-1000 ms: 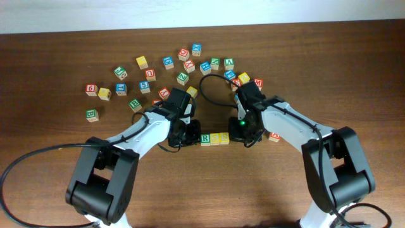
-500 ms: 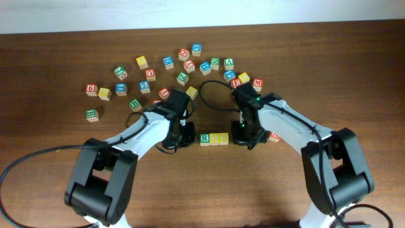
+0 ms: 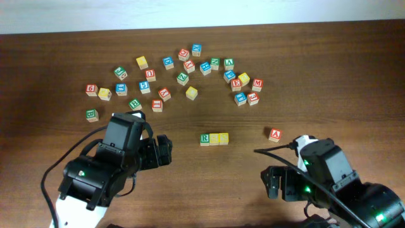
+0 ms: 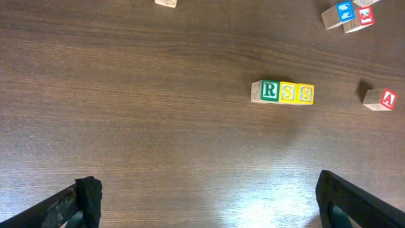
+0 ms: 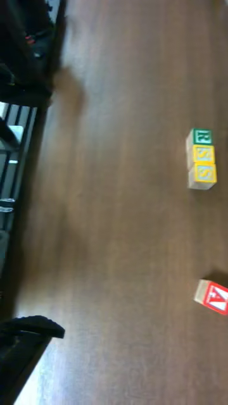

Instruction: Spell out RSS

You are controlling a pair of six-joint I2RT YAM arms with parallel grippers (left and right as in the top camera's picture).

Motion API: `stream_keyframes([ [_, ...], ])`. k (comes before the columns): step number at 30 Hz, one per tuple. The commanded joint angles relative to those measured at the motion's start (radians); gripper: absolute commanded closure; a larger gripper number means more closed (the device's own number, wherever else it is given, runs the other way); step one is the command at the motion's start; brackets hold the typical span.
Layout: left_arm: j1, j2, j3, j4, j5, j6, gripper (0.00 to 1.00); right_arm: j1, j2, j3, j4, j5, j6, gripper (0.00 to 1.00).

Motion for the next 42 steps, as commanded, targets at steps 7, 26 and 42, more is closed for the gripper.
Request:
stream_keyframes([
  [7,0.003,0.009,0.002,0.000,-0.014,0.005,0.01,0.005,-0.001,-0.011,0.001,0.009,0.012,0.02],
  [26,0.003,0.009,0.002,0.000,-0.014,0.005,0.01,-0.454,-0.666,-0.731,0.829,-0.161,-0.420,0.02],
  [42,0.003,0.009,0.002,0.000,-0.014,0.006,0.01,-0.462,-0.785,-1.067,1.270,0.021,-0.596,0.02],
])
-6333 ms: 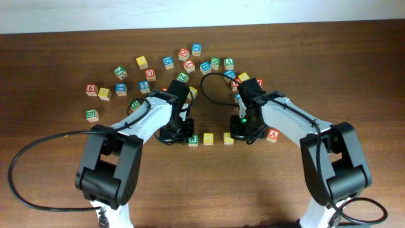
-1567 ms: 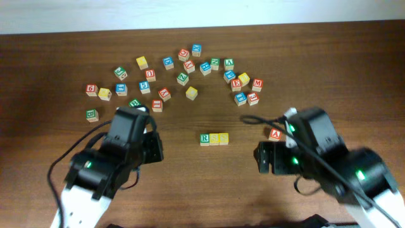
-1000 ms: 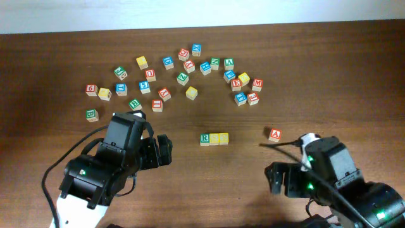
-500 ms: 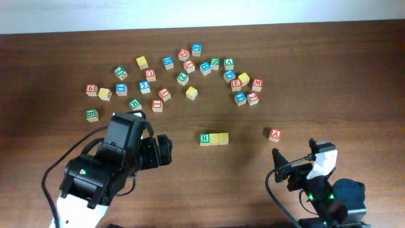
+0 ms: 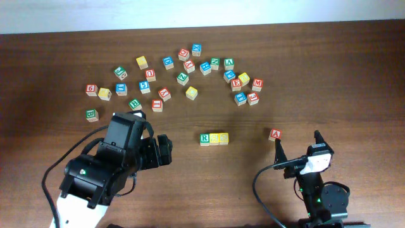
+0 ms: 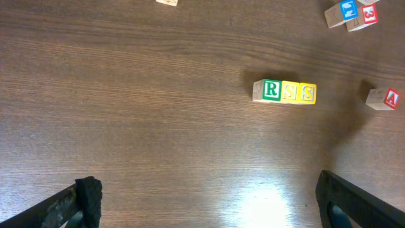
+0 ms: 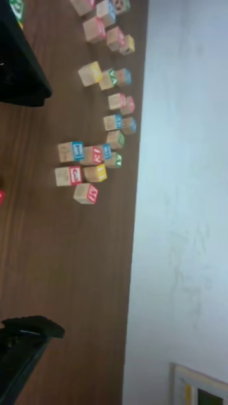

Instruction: Spell out RSS

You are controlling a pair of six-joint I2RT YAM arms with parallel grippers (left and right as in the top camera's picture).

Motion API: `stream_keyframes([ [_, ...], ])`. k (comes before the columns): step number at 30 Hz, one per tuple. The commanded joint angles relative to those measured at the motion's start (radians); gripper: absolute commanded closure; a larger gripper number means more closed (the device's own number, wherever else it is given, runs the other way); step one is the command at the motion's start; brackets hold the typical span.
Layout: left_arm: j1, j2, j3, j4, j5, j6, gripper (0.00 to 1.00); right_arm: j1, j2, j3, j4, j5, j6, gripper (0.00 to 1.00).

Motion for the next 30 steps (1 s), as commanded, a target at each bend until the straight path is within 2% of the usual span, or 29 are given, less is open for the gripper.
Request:
stream_keyframes([
  [1,0.003,0.001,0.002,0.000,-0.011,0.006,0.01,-0.029,-0.011,-0.008,-0.014,0.032,-0.055,0.02],
  [4,0.003,0.001,0.002,0.000,-0.011,0.006,0.01,-0.043,-0.011,-0.008,-0.017,0.039,-0.044,0.02],
  [7,0.003,0.001,0.002,0.000,-0.011,0.006,0.01,-0.043,-0.011,-0.008,-0.021,0.071,0.028,0.02],
  [30,0.003,0.001,0.002,0.000,-0.011,0.005,0.01,-0.026,-0.011,-0.008,-0.016,0.072,0.024,0.02],
])
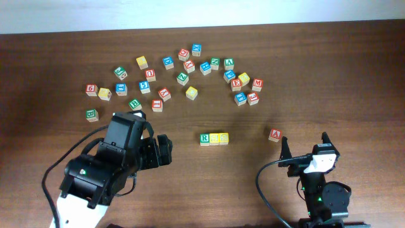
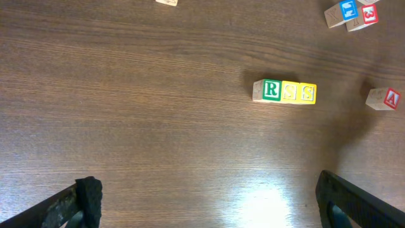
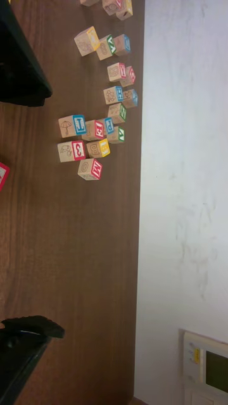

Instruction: Spell out RSS

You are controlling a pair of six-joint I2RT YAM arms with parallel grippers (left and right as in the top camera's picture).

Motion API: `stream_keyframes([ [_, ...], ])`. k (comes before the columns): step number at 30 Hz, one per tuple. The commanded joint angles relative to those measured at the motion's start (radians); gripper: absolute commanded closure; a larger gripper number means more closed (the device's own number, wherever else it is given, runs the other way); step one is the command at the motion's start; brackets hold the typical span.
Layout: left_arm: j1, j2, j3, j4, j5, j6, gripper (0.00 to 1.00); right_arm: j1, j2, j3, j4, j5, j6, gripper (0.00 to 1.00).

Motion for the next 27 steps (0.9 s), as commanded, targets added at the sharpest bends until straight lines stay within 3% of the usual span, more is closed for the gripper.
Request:
stream_keyframes([
  [1,0.003,0.001,0.002,0.000,-0.011,0.005,0.01,0.005,-0.011,-0.008,-0.003,0.012,0.005,0.01],
  [5,0.022,-0.008,0.002,-0.026,-0.018,0.012,0.01,0.005,-0.011,-0.008,-0.003,0.012,0.005,0.02],
  [7,0.113,-0.064,0.000,-0.010,0.018,0.206,0.01,0.005,-0.011,-0.008,-0.003,0.012,0.005,0.02],
  [10,0.205,-0.225,-0.048,0.019,0.106,0.404,0.01,0.005,-0.011,-0.008,-0.003,0.012,0.005,0.02],
  [13,0.275,-0.467,-0.179,0.093,0.110,0.457,0.01,0.005,-0.011,-0.008,-0.003,0.012,0.005,0.02],
  [15,0.308,-0.520,-0.241,0.114,0.115,0.458,0.01,0.005,-0.011,-0.008,-0.003,0.012,0.005,0.02],
  [18,0.365,-0.611,-0.376,0.235,0.249,0.658,0.01,0.005,-0.011,-0.008,-0.003,0.012,0.005,0.02],
  [23,0.396,-0.766,-0.584,0.366,0.250,0.670,0.01,0.005,-0.011,-0.008,-0.003,0.012,0.005,0.02],
  [27,0.425,-0.871,-0.714,0.504,0.249,0.559,0.01,0.005,-0.011,-0.008,-0.003,0.012,0.005,0.02],
])
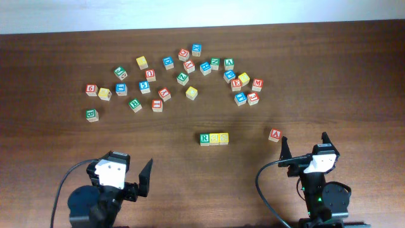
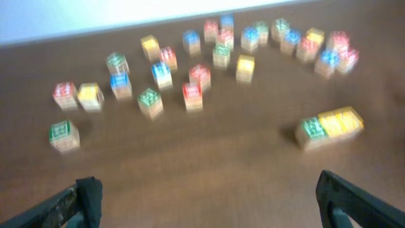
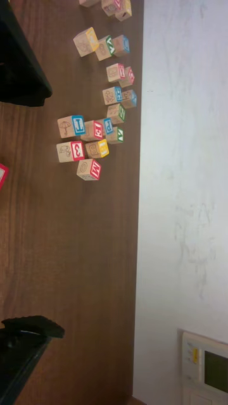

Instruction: Spell out RSS

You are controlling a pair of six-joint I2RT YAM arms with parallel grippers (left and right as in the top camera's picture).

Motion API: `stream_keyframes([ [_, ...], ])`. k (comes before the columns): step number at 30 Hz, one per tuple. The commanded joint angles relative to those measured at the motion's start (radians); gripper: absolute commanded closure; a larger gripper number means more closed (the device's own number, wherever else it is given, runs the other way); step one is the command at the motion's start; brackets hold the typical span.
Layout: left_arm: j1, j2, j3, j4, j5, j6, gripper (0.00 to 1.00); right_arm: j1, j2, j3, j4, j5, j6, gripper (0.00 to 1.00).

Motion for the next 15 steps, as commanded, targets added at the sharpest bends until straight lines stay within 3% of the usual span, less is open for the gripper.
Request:
stream_keyframes([
  [1,0.021,-0.080,-0.109,0.105,0.011,-0.109,0.01,0.005,-0.008,-0.008,-0.003,0.011,0.005,0.02],
  [5,0.021,-0.153,-0.239,0.260,0.011,-0.142,0.01,0.005,-0.008,-0.008,-0.003,0.011,0.005,0.02],
  [8,0.021,-0.208,-0.327,0.360,-0.081,-0.277,0.01,0.005,-0.008,-0.008,-0.003,0.011,0.005,0.02],
  [12,0.029,-0.212,-0.395,0.507,-0.124,-0.275,0.00,0.005,-0.008,-0.008,-0.003,0.011,0.005,0.02],
  [15,0.030,-0.212,-0.409,0.541,-0.125,-0.172,0.01,0.005,-0.008,-0.008,-0.003,0.011,0.005,0.02],
])
